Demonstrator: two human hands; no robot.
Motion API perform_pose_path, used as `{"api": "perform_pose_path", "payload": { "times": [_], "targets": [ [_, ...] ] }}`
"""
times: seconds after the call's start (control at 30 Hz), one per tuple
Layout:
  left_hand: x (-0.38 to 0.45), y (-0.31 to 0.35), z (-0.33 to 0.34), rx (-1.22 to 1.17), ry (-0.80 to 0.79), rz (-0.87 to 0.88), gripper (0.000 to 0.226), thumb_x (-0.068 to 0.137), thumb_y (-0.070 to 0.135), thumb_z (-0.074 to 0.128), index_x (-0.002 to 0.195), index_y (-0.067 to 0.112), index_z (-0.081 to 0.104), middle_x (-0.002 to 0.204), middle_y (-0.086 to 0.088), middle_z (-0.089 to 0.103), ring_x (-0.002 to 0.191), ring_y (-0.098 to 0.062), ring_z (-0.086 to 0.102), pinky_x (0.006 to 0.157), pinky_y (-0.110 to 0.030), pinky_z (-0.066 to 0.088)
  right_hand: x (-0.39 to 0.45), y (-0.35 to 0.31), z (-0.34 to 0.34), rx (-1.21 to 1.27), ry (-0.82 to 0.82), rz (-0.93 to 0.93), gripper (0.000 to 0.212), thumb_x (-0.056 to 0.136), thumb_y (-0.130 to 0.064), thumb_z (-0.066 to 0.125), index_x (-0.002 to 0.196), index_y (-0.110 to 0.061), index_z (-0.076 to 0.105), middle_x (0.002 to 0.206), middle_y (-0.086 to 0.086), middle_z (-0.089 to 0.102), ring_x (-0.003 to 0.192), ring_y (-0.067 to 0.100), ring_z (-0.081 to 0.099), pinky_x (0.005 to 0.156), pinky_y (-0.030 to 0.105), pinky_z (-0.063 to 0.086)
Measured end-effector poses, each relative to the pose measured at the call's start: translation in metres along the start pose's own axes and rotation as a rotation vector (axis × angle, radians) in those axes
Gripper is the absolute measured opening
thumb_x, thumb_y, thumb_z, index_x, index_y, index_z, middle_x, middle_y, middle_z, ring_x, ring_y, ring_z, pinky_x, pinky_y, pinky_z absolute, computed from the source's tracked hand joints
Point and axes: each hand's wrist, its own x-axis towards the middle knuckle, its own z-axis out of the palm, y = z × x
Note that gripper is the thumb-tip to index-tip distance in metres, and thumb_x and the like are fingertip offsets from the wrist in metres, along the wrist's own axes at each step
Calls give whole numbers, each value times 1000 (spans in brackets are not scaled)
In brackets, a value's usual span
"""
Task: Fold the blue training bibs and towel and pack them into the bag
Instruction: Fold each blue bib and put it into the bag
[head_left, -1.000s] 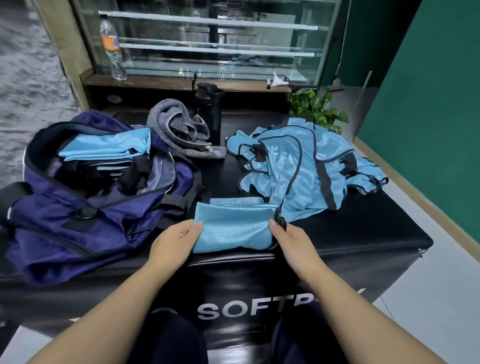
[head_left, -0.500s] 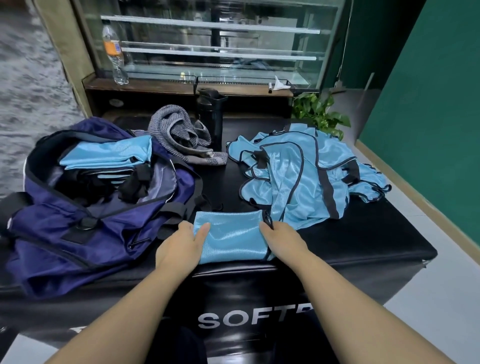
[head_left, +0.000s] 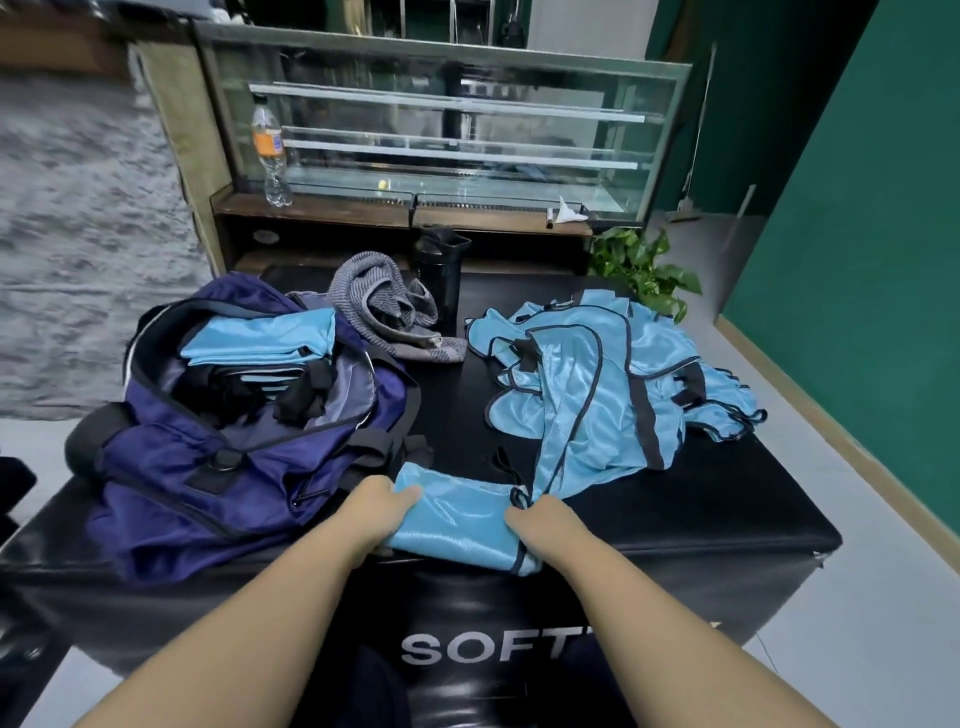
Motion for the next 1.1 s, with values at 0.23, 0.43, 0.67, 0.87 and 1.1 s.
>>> {"api": "perform_pose_path", "payload": {
  "times": [0.23, 0.43, 0.67, 0.87, 1.1],
  "targets": [
    [-31, 45, -47, 399, 46, 390, 39, 87, 34, 63, 70, 18, 31, 69, 4, 42, 68, -18, 40, 63, -33, 30, -56, -63, -33, -336, 73, -533, 84, 80, -27, 66, 148, -20, 17, 148, 2, 27, 140, 22, 21, 111, 38, 28],
    [-69, 100, -89, 627, -60, 610, 37, 73, 28, 72, 74, 23, 36, 71, 9, 48, 62, -7, 40, 54, -22, 31, -79, -132, -49, -531, -1, -739, 71, 78, -28, 73, 135, -18, 31, 115, -1, 59, 121, 21, 49, 117, 47, 3],
    [-74, 103, -149, 78, 8, 522, 55, 43, 51, 79, 84, 24, 55, 74, 6, 61, 61, -10, 50, 60, -28, 42, -84, -167, -61, -234, -41, -799, 20, 80, -33, 72, 82, -17, 61, 77, -5, 59, 72, 12, 55, 64, 28, 42],
    [-64, 73, -172, 7, -99, 538, 44, 71, 32, 77, 112, 24, 62, 103, 3, 72, 93, -14, 69, 87, -42, 54, -68, -189, -52, 113, -7, -839, 19, 89, -29, 64, 101, -14, 66, 105, -2, 52, 92, 6, 55, 77, 15, 41],
    [-38, 37, -196, 33, -131, 417, 34, 74, 20, 70, 107, 15, 65, 103, -10, 71, 89, -17, 66, 91, -37, 52, -34, -202, -35, 439, -11, -640, 11, 91, -30, 62, 96, -22, 67, 92, -4, 73, 83, 10, 70, 79, 28, 54]
  ]
}}
